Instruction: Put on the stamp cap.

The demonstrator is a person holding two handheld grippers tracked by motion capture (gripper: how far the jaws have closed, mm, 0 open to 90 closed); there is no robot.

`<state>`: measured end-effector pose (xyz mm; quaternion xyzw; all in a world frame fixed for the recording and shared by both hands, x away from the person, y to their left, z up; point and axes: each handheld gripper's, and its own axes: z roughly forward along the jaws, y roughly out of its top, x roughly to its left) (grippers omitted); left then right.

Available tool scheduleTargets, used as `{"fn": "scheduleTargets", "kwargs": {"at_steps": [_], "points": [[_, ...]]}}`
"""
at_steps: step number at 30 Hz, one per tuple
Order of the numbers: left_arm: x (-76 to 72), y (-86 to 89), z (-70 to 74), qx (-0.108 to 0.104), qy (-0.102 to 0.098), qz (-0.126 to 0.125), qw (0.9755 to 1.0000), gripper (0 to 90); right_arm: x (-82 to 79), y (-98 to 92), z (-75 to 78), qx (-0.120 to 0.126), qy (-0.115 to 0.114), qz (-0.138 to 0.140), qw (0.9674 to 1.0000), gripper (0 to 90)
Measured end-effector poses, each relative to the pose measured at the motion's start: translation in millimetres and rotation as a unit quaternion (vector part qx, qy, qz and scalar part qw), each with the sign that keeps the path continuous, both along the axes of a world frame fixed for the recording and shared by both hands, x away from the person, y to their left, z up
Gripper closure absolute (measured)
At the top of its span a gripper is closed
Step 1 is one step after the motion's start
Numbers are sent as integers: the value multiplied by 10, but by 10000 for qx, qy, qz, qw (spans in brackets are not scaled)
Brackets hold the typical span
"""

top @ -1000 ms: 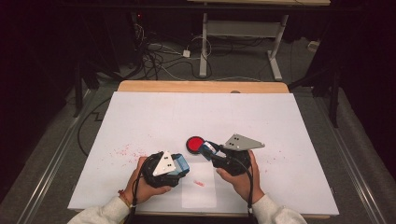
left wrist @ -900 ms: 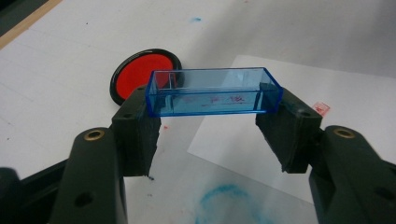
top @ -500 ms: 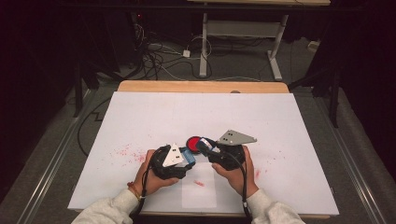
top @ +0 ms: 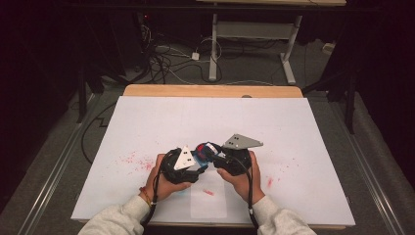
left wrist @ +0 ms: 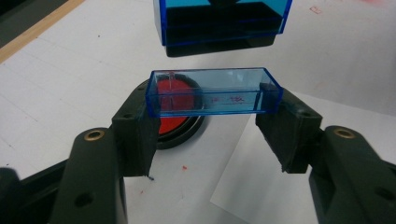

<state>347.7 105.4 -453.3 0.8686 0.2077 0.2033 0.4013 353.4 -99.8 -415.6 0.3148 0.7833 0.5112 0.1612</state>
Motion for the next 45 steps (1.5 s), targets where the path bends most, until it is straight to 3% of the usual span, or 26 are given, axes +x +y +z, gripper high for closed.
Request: {"fn": "scheduleTargets", "kwargs": {"at_steps": [7, 14, 24, 31, 39, 45], "points": [[8, -58, 6, -134, 27, 93, 9999, 396, 6, 25, -20, 22, 15, 0, 10000, 701], [3, -115, -3, -114, -30, 151, 9998, 396, -8, 29, -20, 108, 33, 9, 9999, 700], [-11, -145, -13, -291, -26, 350, 9990, 396, -23, 10, -27, 256, 15, -163, 9995, 701], [-24, -165, -16, -202, -133, 440, 9987, 396, -40, 16, -47, 523, 148, -245, 9982, 701], [-58, -191, -16, -104, -322, 473, 9983, 396, -16, -3, -79, 614, 360, -270, 9971, 701], [-86, -194, -11, -96, -468, 496, 9976, 397, -28, -1, -74, 610, 318, -241, 9973, 702]]}}
